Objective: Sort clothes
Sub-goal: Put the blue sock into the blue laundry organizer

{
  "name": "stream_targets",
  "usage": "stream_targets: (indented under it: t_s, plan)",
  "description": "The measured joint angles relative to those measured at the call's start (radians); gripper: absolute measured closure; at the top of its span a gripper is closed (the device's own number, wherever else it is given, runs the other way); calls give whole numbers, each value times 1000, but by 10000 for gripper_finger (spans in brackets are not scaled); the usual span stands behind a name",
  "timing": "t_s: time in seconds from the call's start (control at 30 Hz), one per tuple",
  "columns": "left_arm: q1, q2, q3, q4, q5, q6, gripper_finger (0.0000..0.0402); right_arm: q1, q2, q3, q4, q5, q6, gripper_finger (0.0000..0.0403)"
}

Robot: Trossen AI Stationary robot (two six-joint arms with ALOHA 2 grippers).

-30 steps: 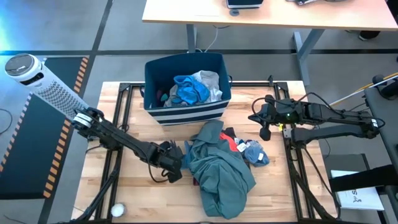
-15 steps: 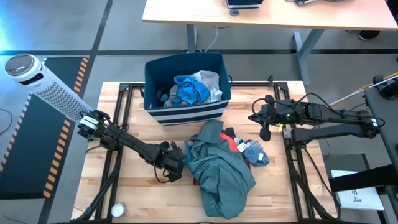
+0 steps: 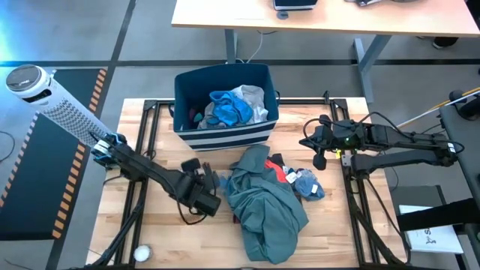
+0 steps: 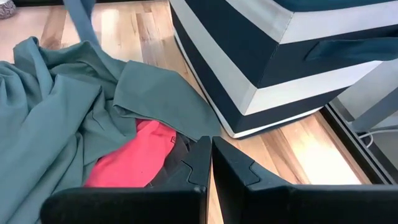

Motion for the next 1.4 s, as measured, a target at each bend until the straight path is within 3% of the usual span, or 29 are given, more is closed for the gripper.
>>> stream_targets:
  t_s: [0.17, 0.37, 0.6, 0.77, 1.07, 1.17, 1.4]
  plan:
    - [17, -3, 245, -144, -205, 44, 401, 0, 0, -9, 13, 0, 9, 403]
    - [58, -7, 500, -165, -392, 207, 401, 0, 0, -31, 18, 0, 11, 403]
    - [190, -7, 690, -162, -504, 417, 401, 0, 0, -61, 27, 0, 27, 403]
    - [310, -7, 773, -85, -504, 605, 401, 0, 0, -66, 43, 0, 27, 403]
    - [550, -61, 759, 328, -381, 1004, 401, 0, 0, -66, 64, 0, 27, 403]
    - [639, -61, 759, 387, -287, 1038, 401, 0, 0, -66, 65, 0, 26, 403]
    - [787, -44, 749, 360, -64, 970, 401, 0, 0, -66, 67, 0, 26, 403]
